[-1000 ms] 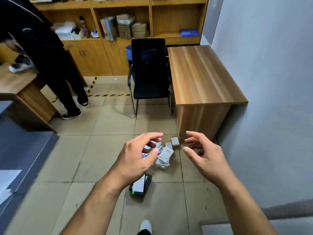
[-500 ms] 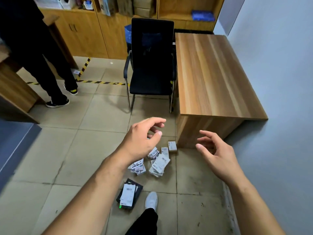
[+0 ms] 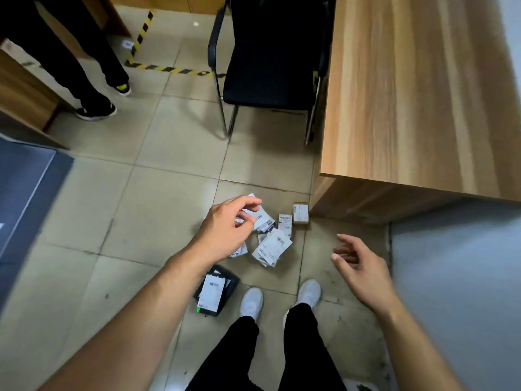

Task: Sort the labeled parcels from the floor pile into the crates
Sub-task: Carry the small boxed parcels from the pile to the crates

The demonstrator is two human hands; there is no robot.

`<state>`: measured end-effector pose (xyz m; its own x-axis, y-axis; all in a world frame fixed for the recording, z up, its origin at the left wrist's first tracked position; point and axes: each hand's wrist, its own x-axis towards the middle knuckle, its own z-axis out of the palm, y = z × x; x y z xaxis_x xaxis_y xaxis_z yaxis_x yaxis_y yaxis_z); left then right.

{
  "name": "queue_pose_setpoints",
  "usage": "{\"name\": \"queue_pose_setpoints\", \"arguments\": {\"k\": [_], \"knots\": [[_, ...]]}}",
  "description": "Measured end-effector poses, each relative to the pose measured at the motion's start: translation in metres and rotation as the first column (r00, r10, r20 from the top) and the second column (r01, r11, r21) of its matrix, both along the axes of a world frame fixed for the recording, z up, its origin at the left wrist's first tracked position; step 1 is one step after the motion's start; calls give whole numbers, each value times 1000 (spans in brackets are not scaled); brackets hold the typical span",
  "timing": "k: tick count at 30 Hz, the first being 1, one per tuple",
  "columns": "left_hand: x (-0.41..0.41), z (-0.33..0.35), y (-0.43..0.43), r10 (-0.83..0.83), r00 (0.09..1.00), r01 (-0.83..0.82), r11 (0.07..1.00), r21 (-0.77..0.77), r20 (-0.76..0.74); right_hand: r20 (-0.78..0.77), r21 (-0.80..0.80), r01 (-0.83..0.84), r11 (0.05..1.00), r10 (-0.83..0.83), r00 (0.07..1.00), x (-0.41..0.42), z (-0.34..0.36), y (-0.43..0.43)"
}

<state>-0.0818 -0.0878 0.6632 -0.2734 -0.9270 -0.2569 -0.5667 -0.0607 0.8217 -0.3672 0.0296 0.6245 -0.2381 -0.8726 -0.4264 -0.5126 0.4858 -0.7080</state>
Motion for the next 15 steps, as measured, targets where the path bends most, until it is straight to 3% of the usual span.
{"name": "queue_pose_setpoints", "arguments": {"k": [5, 8, 15], "knots": [[-29, -77, -6, 85, 995, -89, 993, 80, 50, 56, 145, -26, 989, 18, 998, -33, -91, -21], [-42, -153, -14, 115, 991, -123, 985, 120, 72, 73, 230, -28, 973, 11, 997, -46, -179, -49], [-44, -358, -50, -51, 967, -22, 959, 282, 249, 6, 381, -21, 924, 20, 1000, -49, -377, -110]]}}
